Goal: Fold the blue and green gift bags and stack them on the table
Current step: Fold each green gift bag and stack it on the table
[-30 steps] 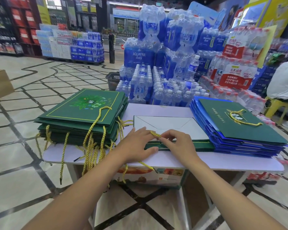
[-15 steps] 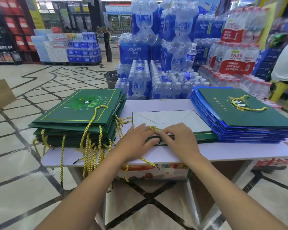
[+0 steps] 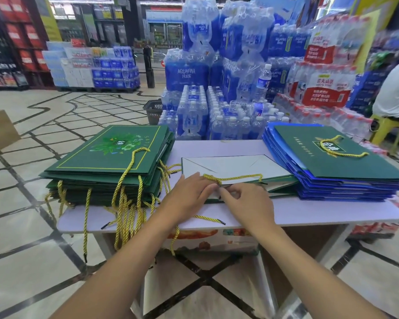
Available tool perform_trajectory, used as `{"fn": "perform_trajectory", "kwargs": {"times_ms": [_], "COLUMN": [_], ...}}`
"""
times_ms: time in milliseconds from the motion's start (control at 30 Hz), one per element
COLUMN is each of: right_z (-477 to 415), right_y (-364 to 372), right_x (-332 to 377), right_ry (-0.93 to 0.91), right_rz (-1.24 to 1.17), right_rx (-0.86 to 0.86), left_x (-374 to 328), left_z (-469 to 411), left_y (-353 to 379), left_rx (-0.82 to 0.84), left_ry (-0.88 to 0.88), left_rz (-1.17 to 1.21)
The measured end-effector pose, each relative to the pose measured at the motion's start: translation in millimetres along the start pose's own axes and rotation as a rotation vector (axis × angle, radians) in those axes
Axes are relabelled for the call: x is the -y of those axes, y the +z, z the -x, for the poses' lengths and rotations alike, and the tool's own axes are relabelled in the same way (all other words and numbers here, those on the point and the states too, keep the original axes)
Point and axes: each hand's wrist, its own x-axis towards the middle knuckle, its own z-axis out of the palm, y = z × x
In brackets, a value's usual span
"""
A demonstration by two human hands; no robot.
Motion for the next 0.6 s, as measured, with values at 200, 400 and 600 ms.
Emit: {"fn": "perform_trajectory", "kwargs": {"times_ms": [200,400,600], "right_z": [-6,1,-23], "right_y": [7,-1,-35], "right_x": [10,11,6], "right_ry": [0.150,0.075,0.044], "right_rz": [-0.040,-0.132,-0.430], "right_rx": [0.029,0.144,0.054], "left_x": [4,10,4], "left_z": [-1,-4,-3], "left_y": [1,5,4], "left_rx": [-0.019,-0.056,-0.068], "left_ry": [0.013,0.055,0.066], "left_rz": [0.003,-0.012,-0.030]}}
